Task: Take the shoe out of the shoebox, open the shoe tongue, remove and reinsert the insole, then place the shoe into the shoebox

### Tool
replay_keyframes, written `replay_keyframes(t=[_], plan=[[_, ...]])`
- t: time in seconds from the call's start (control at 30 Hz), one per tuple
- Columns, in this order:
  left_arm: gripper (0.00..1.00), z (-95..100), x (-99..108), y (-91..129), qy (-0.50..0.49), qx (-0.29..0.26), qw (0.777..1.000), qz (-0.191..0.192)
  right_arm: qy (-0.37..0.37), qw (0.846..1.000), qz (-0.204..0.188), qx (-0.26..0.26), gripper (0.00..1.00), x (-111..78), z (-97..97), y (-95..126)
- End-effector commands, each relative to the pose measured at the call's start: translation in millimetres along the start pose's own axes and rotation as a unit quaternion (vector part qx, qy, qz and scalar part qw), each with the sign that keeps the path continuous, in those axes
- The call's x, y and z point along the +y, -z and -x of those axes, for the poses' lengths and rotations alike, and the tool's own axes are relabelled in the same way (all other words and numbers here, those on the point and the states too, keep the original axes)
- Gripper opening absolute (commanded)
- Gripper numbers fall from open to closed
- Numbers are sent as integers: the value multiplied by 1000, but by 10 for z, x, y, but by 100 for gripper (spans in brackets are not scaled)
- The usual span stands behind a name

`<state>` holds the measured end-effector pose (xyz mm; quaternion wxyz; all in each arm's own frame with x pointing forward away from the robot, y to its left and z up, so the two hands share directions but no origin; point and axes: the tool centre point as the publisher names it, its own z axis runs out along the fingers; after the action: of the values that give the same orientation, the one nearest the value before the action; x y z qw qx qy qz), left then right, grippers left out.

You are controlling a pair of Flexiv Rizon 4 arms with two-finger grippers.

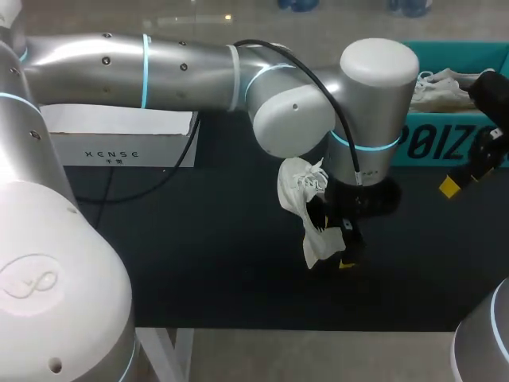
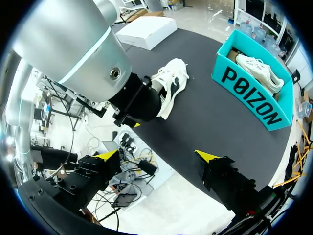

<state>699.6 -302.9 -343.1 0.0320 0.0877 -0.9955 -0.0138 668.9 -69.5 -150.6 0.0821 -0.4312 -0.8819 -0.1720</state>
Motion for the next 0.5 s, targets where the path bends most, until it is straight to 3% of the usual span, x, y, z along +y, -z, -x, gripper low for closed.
replay_keyframes(t=[0.03,0.5], plan=[[100,9,-32,-9,2,-5,1000,5,-1,1000,-1,0,100,7,1,-4],[100,146,-80,-107,7,-8,1000,13,-1,1000,-1,0,100,7,1,-4]])
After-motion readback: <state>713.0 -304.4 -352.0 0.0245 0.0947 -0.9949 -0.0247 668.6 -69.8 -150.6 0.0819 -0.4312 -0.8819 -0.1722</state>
